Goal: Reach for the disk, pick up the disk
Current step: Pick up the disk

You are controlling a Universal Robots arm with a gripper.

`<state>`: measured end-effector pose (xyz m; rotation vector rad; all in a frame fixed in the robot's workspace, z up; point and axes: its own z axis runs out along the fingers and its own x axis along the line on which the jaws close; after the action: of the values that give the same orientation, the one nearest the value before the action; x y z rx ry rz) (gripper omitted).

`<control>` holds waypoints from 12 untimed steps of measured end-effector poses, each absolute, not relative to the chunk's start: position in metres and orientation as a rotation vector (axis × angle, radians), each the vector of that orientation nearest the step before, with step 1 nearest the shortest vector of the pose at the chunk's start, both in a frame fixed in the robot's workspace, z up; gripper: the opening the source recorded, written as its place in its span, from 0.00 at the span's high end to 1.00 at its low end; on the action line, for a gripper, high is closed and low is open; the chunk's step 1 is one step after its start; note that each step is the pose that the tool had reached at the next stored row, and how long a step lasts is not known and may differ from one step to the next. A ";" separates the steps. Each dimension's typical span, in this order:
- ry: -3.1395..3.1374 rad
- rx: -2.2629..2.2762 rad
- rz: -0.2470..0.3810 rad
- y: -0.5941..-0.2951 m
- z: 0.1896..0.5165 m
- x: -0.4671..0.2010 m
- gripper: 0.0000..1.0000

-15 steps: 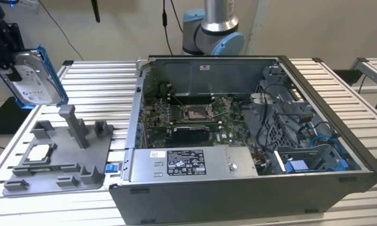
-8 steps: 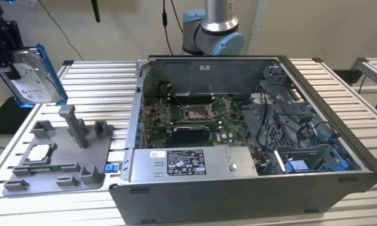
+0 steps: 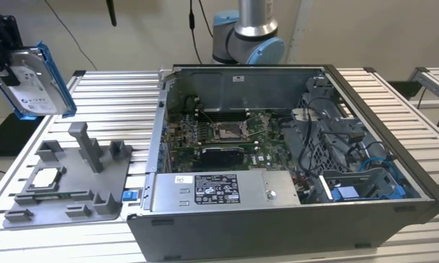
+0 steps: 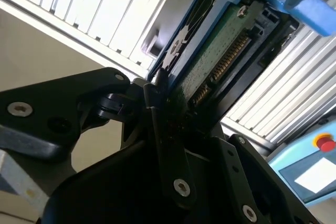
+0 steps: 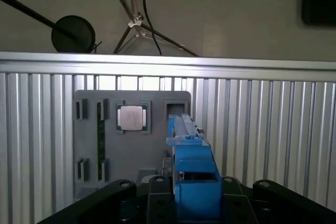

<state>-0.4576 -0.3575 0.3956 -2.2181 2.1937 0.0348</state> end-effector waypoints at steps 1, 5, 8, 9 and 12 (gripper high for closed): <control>2.194 -2.218 0.035 -0.358 0.399 -0.458 1.00; 2.194 -2.218 0.035 -0.358 0.413 -0.458 1.00; 2.194 -2.218 0.035 -0.358 0.424 -0.458 1.00; 2.194 -2.218 0.035 -0.358 0.428 -0.458 1.00; 2.194 -2.218 0.035 -0.358 0.437 -0.458 1.00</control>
<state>-0.4576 -0.3575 0.4368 -2.2179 2.1936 0.0351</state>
